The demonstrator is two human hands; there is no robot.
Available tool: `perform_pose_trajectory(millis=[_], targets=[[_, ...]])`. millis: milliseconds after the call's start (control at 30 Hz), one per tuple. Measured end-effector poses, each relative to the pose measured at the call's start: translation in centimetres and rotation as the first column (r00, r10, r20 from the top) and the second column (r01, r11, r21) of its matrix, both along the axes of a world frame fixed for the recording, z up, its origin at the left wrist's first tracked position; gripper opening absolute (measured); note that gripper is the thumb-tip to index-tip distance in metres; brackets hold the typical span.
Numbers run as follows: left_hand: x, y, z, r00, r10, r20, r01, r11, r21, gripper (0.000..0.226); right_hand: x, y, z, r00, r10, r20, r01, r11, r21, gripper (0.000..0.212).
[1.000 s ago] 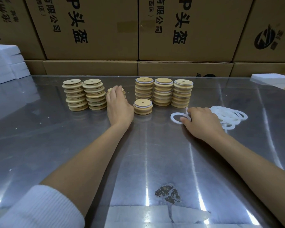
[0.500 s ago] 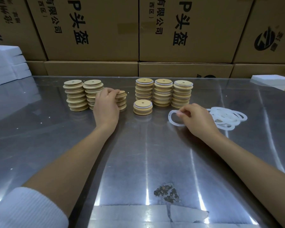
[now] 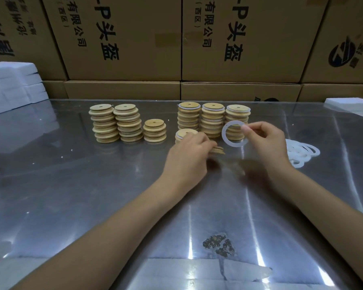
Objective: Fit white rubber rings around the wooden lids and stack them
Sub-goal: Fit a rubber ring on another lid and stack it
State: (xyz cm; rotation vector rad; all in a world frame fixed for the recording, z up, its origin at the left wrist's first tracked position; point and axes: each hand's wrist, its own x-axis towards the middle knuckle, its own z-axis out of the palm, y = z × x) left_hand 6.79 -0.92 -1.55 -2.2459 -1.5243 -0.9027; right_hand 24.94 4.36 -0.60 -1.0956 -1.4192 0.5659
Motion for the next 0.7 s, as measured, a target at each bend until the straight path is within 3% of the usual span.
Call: perform_pose_trajectory(millis=[167, 300, 367, 467, 533, 600, 700], targets=[[0.1, 0.1, -0.7, 0.994, -0.086, -0.062, 0.077, 0.988, -0.133, 0.030, -0.3, -0.3, 0.2, 0.972, 0.184, -0.146, -0.202, 0.972, -0.117, 0.006], [0.0, 0.1, -0.9, 0.990, -0.126, 0.066, 0.137, 0.968, -0.208, 0.029, -0.4, -0.2, 0.1, 0.949, 0.249, -0.195, -0.291, 0.929, -0.229, 0.010], [0.0, -0.1, -0.6, 0.971, -0.065, 0.230, 0.107, 0.979, -0.174, 0.024, -0.3, -0.1, -0.2, 0.960, 0.239, -0.146, -0.273, 0.915, -0.298, 0.010], [-0.3, 0.0, -0.5, 0.922, 0.112, 0.371, -0.040, 0.980, -0.197, 0.038, -0.4, -0.1, -0.7, 0.971, 0.235, -0.043, -0.233, 0.898, -0.372, 0.011], [-0.5, 0.1, -0.7, 0.916, 0.173, 0.361, -0.070, 0.957, -0.280, 0.041, -0.4, 0.0, -0.9, 0.974, 0.216, 0.069, -0.177, 0.916, -0.359, 0.011], [-0.5, 0.3, -1.0, 0.947, 0.187, 0.262, -0.077, 0.922, -0.379, 0.059, -0.6, 0.1, -1.0, 0.959, 0.206, 0.194, -0.133, 0.933, -0.335, 0.011], [-0.3, 0.6, -1.3, 0.973, 0.161, 0.162, -0.082, 0.907, -0.413, 0.072, -1.0, 0.2, -1.3, 0.927, 0.199, 0.317, -0.091, 0.941, -0.326, 0.012]])
